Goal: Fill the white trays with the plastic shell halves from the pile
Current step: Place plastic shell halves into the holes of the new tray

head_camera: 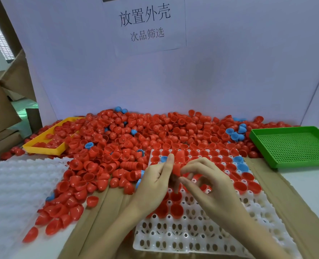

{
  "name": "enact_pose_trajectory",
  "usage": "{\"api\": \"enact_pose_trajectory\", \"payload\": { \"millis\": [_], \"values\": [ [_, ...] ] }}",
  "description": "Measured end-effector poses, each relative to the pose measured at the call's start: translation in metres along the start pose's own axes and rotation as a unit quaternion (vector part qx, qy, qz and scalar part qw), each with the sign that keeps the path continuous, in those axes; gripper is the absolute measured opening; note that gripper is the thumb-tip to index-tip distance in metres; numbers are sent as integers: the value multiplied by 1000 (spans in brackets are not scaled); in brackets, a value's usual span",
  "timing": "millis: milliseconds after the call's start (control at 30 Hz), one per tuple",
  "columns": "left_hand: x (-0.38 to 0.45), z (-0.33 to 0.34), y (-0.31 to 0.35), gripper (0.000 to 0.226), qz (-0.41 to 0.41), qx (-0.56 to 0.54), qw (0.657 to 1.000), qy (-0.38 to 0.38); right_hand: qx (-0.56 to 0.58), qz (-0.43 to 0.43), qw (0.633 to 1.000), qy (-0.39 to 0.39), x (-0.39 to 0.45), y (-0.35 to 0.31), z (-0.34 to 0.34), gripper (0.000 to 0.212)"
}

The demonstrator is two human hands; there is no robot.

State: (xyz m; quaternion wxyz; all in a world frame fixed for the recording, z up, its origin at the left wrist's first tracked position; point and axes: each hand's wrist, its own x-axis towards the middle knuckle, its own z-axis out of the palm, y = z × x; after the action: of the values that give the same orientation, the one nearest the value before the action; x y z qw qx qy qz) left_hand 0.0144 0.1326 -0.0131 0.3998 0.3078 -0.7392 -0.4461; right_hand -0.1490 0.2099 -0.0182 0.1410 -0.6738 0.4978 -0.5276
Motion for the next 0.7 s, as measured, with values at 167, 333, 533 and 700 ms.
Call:
{"api": "enact_pose_trajectory", "payload": {
  "millis": [167,333,533,700],
  "values": [
    [4,-8,-4,61,30,56,998,24,-35,17,999,-23,3,-1,-8,9],
    [12,-28,-16,51,53,93,991,86,-166,54,966,-189,4,6,-29,12],
    [17,-43,-31,35,82,267,952,126,-143,53,951,-268,4,0,-38,12],
    [24,-67,-49,26,62,324,928,176,-134,64,943,-296,2,-2,-43,32]
  ]
}}
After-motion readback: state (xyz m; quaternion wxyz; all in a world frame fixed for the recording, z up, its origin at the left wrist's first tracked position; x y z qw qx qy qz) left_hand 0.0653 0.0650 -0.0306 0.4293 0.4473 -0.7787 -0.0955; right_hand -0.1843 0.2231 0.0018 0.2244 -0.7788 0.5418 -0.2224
